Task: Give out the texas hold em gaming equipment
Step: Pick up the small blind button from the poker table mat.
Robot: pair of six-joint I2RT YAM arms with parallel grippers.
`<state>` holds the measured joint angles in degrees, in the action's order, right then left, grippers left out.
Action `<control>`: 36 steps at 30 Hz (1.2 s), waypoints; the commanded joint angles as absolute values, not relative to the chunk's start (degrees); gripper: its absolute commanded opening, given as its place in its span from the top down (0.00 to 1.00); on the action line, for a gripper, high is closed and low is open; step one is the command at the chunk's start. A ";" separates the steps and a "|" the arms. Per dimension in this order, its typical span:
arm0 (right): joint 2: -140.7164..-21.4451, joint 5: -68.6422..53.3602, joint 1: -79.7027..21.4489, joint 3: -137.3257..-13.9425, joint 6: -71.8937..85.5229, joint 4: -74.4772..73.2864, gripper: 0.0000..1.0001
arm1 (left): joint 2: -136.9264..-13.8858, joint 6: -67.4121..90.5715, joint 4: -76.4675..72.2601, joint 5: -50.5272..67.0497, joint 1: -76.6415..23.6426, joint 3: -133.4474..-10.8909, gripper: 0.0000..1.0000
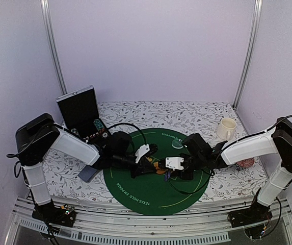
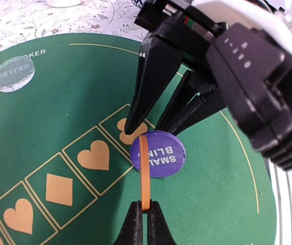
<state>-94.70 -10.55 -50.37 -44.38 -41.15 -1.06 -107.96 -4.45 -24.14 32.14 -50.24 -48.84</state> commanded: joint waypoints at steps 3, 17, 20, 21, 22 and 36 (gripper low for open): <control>-95.46 -8.97 -51.30 -45.72 -40.78 -1.77 0.72 | -110.10 -4.31 -22.77 33.14 -50.91 -50.19 1.00; -94.70 -9.42 -52.02 -46.08 -41.34 -1.52 0.67 | -111.60 -4.22 -22.66 34.01 -51.06 -51.13 1.00; -94.74 -9.68 -52.16 -46.45 -41.53 -1.85 0.67 | -111.83 -4.48 -22.52 34.25 -51.00 -51.36 1.00; -94.70 -9.75 -52.22 -46.55 -41.63 -1.92 0.67 | -111.95 -4.56 -22.28 34.35 -50.99 -51.60 1.00; -94.74 -9.71 -52.28 -46.69 -41.65 -2.02 0.67 | -112.04 -4.61 -22.06 34.43 -51.06 -51.79 1.00; -94.84 -10.46 -52.31 -47.52 -41.10 -3.97 0.87 | -110.43 -4.04 -22.37 32.77 -50.51 -50.14 1.00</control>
